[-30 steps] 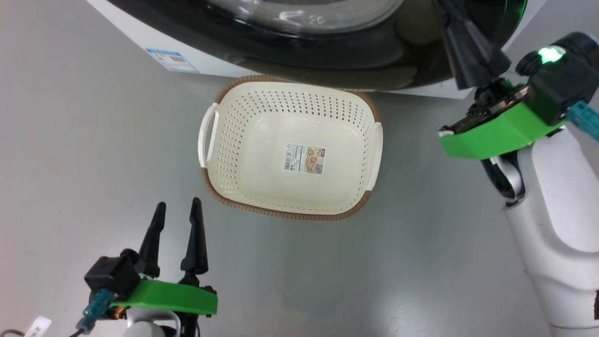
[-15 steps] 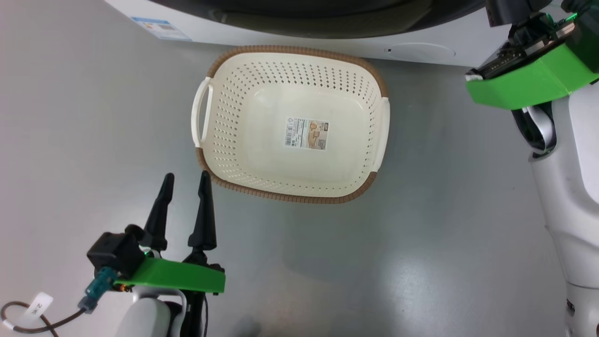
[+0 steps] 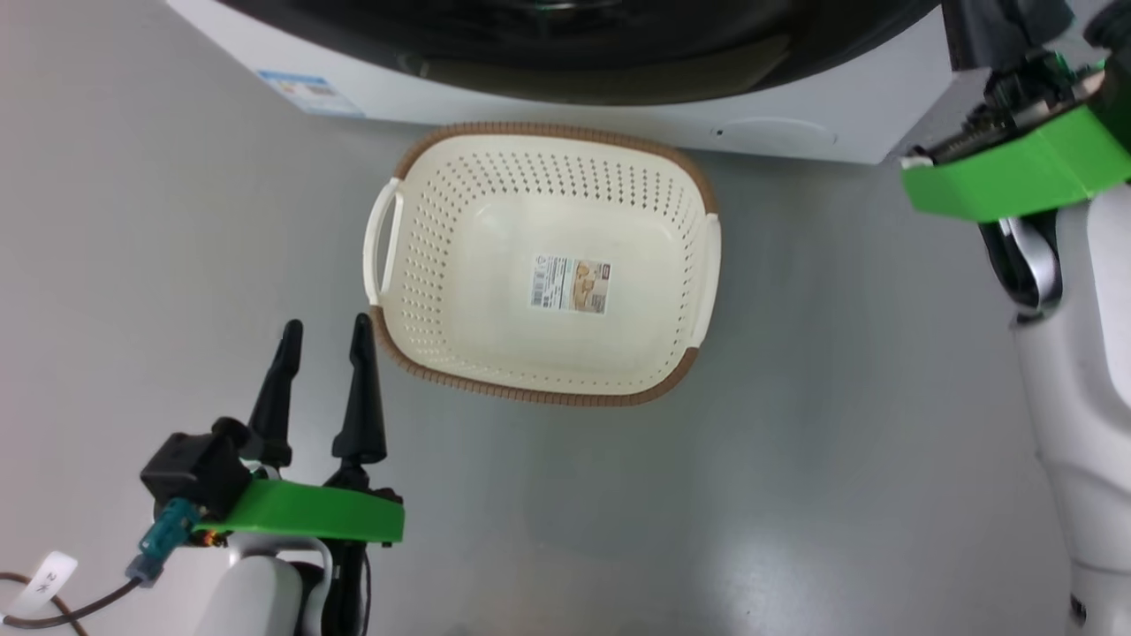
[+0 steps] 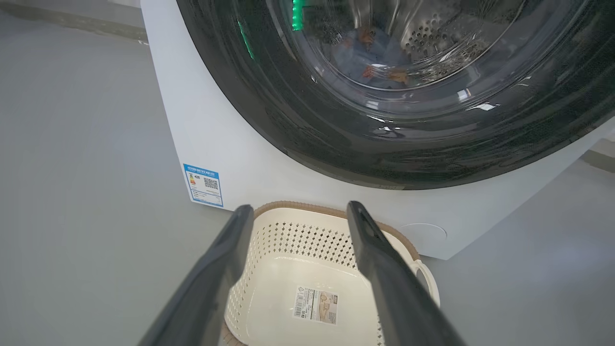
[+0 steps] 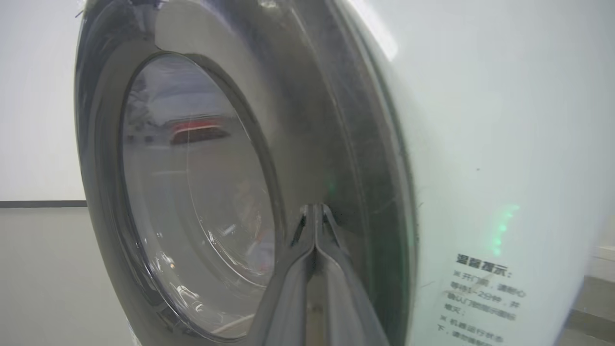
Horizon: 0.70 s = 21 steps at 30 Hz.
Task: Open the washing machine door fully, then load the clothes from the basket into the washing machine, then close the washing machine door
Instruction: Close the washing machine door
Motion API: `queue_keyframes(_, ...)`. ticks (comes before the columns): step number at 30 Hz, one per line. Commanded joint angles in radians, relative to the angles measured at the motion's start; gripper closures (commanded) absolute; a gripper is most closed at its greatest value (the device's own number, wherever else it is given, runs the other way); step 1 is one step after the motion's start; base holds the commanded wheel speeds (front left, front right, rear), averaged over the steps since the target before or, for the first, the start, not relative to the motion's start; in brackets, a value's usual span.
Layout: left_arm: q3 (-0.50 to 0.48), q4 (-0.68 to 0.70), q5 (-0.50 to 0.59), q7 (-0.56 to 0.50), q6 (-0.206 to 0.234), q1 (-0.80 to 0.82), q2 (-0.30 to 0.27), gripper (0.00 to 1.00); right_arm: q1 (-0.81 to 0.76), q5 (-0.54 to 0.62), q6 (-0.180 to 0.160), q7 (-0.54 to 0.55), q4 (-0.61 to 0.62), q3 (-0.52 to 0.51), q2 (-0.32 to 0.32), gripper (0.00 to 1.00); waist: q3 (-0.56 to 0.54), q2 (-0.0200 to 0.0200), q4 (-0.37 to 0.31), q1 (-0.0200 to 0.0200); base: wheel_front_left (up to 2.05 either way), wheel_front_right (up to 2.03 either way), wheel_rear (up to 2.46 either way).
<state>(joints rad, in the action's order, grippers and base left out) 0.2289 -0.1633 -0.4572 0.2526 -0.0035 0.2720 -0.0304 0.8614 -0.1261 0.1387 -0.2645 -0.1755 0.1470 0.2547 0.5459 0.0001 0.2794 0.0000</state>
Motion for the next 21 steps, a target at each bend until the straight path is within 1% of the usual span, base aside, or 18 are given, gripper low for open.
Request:
queue_keyframes(1,-0.045,0.013,0.015,0.009,-0.002,-0.016,-0.020,0.00,-0.058,-0.011,-0.008,0.003,0.040,-0.004,-0.022,1.00,-0.052,-0.0001,-0.031,0.0000,0.00,0.00,0.00)
queue_keyframes(2,-0.054,0.010,0.019,0.009,-0.002,-0.021,-0.020,0.00,-0.085,-0.013,-0.008,0.003,0.048,-0.005,-0.027,0.96,-0.068,-0.0001,-0.039,0.0000,0.00,0.00,0.00)
queue_keyframes(3,-0.063,0.007,0.023,0.009,-0.003,-0.028,-0.020,0.00,-0.112,-0.012,-0.008,0.003,0.057,-0.007,-0.032,0.80,-0.085,-0.0001,-0.048,0.0000,0.00,0.00,0.00)
queue_keyframes(4,-0.071,0.003,0.028,0.009,-0.004,-0.034,-0.020,0.00,-0.141,-0.011,-0.008,0.003,0.063,-0.011,-0.038,0.66,-0.102,-0.0001,-0.057,0.0000,0.00,0.00,0.00)
queue_keyframes(5,-0.080,0.001,0.033,0.009,-0.005,-0.042,-0.020,0.00,-0.168,-0.010,-0.008,0.003,0.072,-0.016,-0.044,0.56,-0.120,-0.0001,-0.066,0.0000,0.00,0.00,0.00)
queue_keyframes(6,-0.089,0.000,0.040,0.009,-0.006,-0.050,-0.020,0.00,-0.195,-0.009,-0.008,0.003,0.082,-0.023,-0.053,0.31,-0.137,-0.0001,-0.075,0.0000,0.00,0.00,0.00)
queue_keyframes(7,-0.096,-0.003,0.047,0.009,-0.007,-0.059,-0.020,0.00,-0.222,-0.008,-0.008,0.003,0.092,-0.028,-0.062,0.00,-0.154,-0.0001,-0.086,0.0000,0.00,0.00,0.00)
queue_keyframes(14,-0.135,-0.007,0.081,0.009,-0.020,-0.115,-0.020,0.00,-0.409,-0.002,-0.008,0.003,0.126,-0.046,-0.109,0.00,-0.266,-0.0001,-0.136,0.0000,0.00,0.00,0.00)
queue_keyframes(17,-0.154,-0.006,0.099,0.009,-0.033,-0.142,-0.020,0.00,-0.480,-0.008,-0.008,0.003,0.125,-0.060,-0.129,0.00,-0.309,-0.0001,-0.153,0.0000,0.00,0.00,0.00)
queue_keyframes(21,-0.171,-0.023,0.122,0.009,-0.037,-0.176,-0.020,0.00,-0.567,-0.011,-0.008,0.003,0.118,-0.085,-0.145,0.00,-0.363,-0.0001,-0.169,0.0000,0.00,0.00,0.00)
